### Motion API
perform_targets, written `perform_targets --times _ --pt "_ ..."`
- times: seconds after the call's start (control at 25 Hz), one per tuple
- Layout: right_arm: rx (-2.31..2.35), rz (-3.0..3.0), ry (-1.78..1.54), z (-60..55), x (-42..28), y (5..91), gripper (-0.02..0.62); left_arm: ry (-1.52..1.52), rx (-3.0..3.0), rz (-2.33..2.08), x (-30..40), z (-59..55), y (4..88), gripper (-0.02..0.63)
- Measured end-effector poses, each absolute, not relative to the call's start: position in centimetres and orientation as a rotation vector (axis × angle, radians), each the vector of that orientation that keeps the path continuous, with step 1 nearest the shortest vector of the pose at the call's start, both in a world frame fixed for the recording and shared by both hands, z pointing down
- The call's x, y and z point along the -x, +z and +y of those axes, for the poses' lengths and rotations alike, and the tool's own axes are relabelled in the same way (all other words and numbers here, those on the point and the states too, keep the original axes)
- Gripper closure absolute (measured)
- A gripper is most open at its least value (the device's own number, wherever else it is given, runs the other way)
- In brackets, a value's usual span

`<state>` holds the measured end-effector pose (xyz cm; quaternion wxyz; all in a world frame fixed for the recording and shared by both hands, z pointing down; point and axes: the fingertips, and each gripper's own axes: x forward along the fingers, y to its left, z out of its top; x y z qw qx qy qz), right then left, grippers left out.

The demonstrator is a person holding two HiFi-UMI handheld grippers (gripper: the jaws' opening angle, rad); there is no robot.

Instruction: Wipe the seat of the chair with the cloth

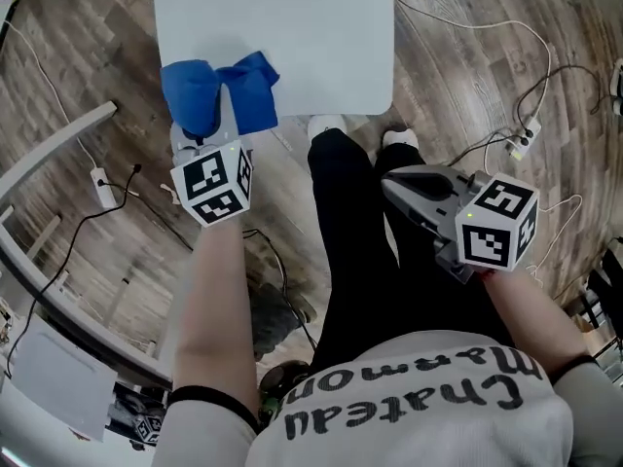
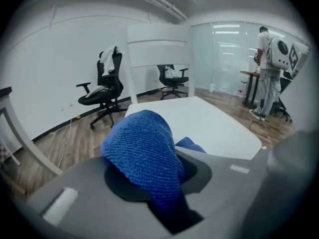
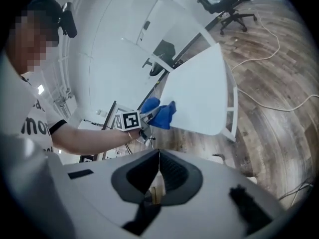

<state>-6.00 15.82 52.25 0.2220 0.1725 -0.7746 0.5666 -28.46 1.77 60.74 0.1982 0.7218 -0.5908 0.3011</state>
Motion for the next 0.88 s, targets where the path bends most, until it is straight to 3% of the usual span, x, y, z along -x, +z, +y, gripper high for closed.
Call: perform_targets --times 0.24,0.52,0.88 --pt "-0.390 -2.098 1.536 16.8 10.4 52.6 0.578 0.908 -1.870 -1.736 37.2 2.9 62.7 0.497" --pt "-0.372 -2.090 1.534 17.3 13.3 52.8 0.578 0.845 -1.860 -1.755 37.7 2.9 63.8 0.506" --pt "-0.402 -2.081 1.563 18.2 11.2 53.7 0.578 0.782 -1.753 -1.842 36.5 3.3 63.9 0.520"
